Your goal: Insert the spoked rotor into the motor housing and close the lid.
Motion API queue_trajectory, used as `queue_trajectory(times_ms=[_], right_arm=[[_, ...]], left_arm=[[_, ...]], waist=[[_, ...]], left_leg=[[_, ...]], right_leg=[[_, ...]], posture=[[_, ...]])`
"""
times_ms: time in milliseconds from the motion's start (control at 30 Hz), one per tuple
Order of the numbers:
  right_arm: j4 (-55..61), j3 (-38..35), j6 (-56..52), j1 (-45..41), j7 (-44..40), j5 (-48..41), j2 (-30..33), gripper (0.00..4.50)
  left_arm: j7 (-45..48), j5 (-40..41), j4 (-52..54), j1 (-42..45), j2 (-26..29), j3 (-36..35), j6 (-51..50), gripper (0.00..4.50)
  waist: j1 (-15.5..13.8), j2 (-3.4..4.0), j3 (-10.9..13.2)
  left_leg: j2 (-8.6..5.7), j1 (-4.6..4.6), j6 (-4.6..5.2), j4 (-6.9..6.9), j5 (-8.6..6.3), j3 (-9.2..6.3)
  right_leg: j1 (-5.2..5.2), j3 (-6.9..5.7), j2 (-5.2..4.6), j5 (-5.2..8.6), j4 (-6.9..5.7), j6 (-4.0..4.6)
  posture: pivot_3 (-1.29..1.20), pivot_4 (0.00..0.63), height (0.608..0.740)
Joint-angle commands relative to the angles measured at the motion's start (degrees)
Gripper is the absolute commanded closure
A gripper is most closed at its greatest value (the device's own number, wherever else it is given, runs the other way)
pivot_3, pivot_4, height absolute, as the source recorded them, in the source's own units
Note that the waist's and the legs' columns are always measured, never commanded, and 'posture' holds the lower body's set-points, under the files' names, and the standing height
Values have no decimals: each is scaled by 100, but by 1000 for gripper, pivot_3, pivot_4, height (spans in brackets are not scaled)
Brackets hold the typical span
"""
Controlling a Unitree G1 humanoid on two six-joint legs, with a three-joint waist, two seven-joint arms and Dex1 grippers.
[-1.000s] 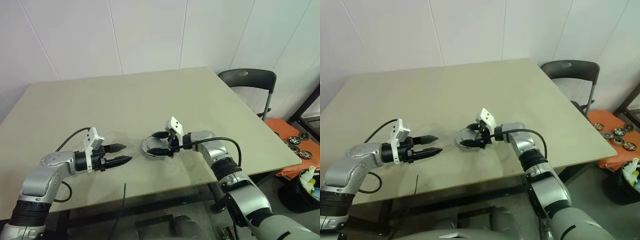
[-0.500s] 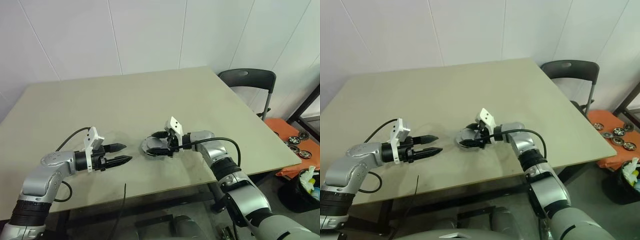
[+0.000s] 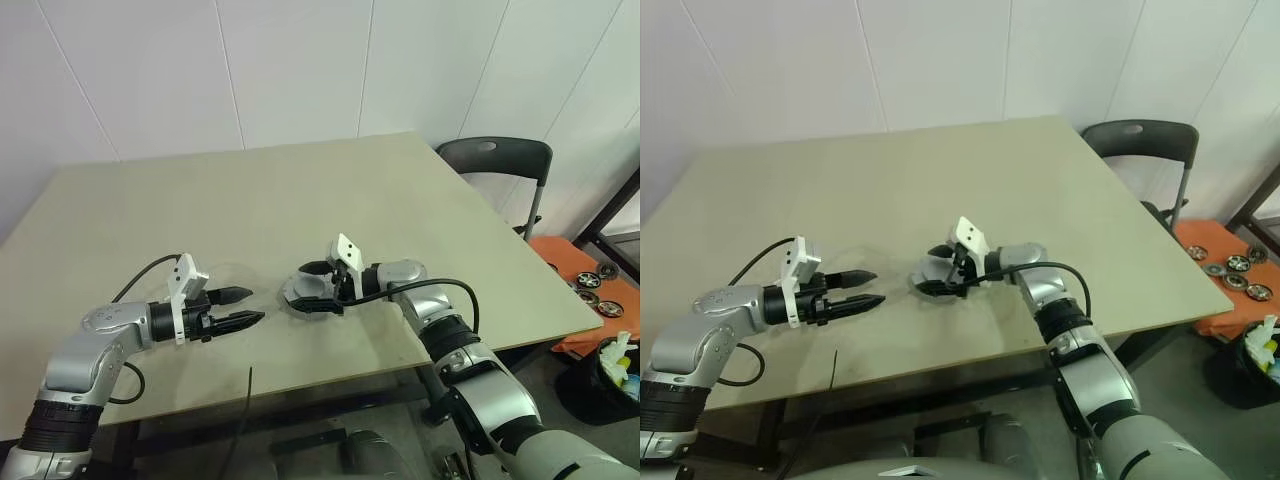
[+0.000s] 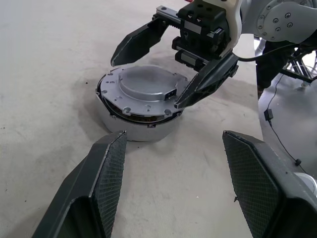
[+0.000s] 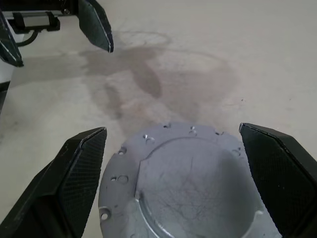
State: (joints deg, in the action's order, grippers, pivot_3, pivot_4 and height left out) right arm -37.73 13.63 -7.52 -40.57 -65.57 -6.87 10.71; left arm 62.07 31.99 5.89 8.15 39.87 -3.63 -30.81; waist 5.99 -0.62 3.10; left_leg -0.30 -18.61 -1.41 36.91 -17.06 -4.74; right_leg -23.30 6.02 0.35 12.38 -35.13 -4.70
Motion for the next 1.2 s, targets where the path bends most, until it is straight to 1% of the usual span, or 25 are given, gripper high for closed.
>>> queue_trajectory(times_ms=[33, 867, 1100, 1200], right_arm=[[7, -7, 14, -106, -16, 40, 28, 17], [-502, -81, 132, -182, 152, 147, -84, 17], [-657, 16, 598, -198, 371, 398, -85, 17], [-847, -17, 870, -240, 651, 525, -130, 584]], left_arm=[[10, 51, 98, 94, 6, -106, 69, 1215], [-21, 84, 162, 96, 20, -127, 20, 1215], [-60, 97, 202, 80, -5, -121, 11, 1215], [-65, 102, 201, 77, -5, -125, 15, 1215]], waist=[[0, 0, 0], [6, 0, 0], [5, 0, 0], [7, 0, 0]], left_leg=[[0, 0, 0, 0, 0, 0], [0, 2, 0, -2, 0, 0], [0, 2, 0, -2, 0, 0], [0, 3, 0, -2, 0, 0]], right_leg=[[0, 0, 0, 0, 0, 0], [1, 0, 0, 0, 0, 0], [1, 0, 0, 0, 0, 0], [2, 0, 0, 0, 0, 0]], posture=[[0, 0, 740], [0, 0, 740], [0, 0, 740], [0, 0, 740]])
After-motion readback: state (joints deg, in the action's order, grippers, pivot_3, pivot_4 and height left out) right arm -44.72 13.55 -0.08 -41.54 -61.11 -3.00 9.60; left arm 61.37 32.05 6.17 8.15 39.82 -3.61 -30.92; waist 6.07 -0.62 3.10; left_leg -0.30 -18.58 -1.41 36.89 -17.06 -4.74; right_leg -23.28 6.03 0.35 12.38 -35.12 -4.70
